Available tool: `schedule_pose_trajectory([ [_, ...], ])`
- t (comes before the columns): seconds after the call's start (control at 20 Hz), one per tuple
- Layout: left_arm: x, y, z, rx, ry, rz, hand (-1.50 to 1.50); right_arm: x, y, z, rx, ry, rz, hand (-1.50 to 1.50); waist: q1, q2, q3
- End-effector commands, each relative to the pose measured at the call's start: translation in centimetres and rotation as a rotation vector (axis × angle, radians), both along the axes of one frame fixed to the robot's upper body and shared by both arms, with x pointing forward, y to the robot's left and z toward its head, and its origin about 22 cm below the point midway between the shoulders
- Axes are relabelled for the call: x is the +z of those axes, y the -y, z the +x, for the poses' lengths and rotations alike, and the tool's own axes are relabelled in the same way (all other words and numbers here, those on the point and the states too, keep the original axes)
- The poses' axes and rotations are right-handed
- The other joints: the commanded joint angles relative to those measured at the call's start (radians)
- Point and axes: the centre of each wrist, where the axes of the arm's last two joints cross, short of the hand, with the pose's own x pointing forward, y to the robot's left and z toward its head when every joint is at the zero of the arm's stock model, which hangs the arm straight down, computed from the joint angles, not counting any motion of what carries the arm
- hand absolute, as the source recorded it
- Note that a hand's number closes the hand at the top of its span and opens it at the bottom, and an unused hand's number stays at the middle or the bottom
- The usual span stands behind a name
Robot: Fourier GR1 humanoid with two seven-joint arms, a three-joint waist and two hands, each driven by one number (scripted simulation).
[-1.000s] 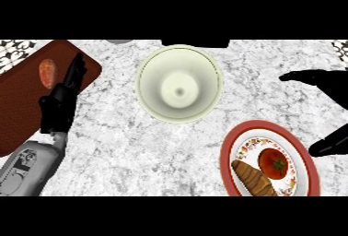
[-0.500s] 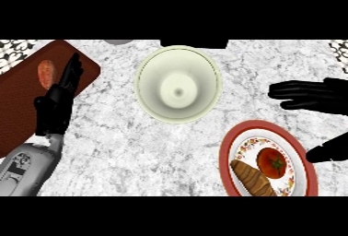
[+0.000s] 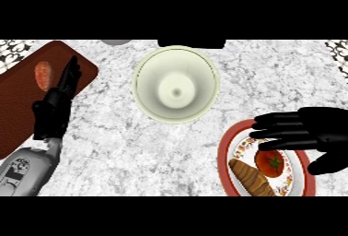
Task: Pick the tomato from the plate and place it in the bowl
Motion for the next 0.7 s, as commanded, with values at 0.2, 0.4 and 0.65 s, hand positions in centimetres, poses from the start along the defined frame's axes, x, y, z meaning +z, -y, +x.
schedule_pose_trajectory([
  [0.2,1.0,0.1,-0.9,0.018,-0.003,-0.004,0.0,-2.6,0.7,0.2,0.177,0.011,-0.204,-1.5,-0.025,-0.008,-0.002],
  [0.4,1.2,0.2,-0.3,0.036,0.004,0.004,0.0,-6.5,0.8,1.8,0.134,0.025,-0.237,-1.5,-0.027,-0.006,-0.002],
  [0.65,1.3,-1.6,-2.3,0.031,-0.017,-0.003,0.0,-6.5,-1.4,1.8,0.136,0.029,-0.212,-1.5,-0.033,-0.01,-0.003],
])
